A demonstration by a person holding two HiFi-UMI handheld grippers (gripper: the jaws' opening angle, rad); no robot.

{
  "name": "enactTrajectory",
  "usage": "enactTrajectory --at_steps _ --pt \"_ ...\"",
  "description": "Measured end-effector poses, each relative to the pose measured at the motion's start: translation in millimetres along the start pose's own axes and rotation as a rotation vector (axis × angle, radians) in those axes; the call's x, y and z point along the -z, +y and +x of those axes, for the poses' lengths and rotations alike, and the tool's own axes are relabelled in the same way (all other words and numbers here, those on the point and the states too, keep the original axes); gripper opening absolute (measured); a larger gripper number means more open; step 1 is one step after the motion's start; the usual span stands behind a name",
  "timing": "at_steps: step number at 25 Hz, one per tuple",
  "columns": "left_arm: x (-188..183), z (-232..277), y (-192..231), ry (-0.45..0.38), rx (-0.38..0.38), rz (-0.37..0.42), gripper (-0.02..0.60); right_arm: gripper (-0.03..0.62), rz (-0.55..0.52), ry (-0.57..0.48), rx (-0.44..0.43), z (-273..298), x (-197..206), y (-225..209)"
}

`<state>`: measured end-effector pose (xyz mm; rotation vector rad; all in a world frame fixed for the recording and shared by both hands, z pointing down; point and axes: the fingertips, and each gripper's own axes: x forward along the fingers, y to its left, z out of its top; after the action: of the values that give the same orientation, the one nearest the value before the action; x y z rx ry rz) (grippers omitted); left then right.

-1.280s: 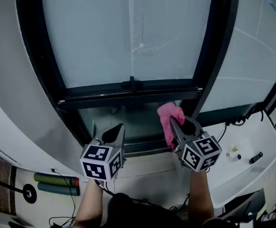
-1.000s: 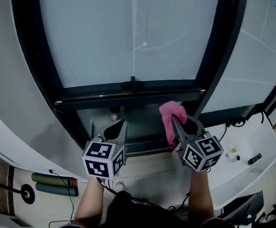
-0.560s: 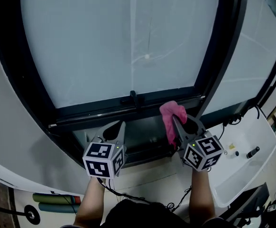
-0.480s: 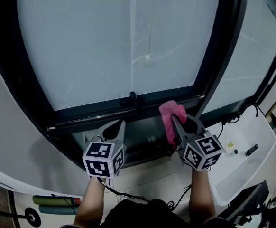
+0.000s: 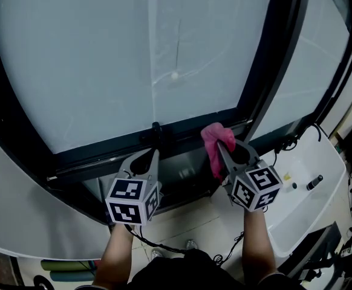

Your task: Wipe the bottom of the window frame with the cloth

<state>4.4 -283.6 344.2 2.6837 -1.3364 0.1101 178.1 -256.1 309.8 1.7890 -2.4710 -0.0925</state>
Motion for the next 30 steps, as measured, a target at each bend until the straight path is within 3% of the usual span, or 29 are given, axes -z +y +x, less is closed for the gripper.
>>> enactTrajectory --at_steps 9,18,24,30 --pt "-16.5 47.9 -51.5 -0.03 0.055 0.006 0.006 0.074 -0.048 0.031 0.089 19.8 10.6 -94.2" --pt "-6.1 83.9 -82.0 0.008 0.062 0.012 0.006 0.074 -0.115 0.108 0.212 59.3 37.9 -196.0" --pt "5.6 95.1 -90.9 0.034 0.058 0.01 0.006 0.075 -0.228 0.201 0.29 94.1 66.9 -237.4" --pt "27.6 96.8 -95.3 0.077 0.049 -0.004 0.006 0.074 -0.34 0.289 0.353 119.4 90.3 -248.1"
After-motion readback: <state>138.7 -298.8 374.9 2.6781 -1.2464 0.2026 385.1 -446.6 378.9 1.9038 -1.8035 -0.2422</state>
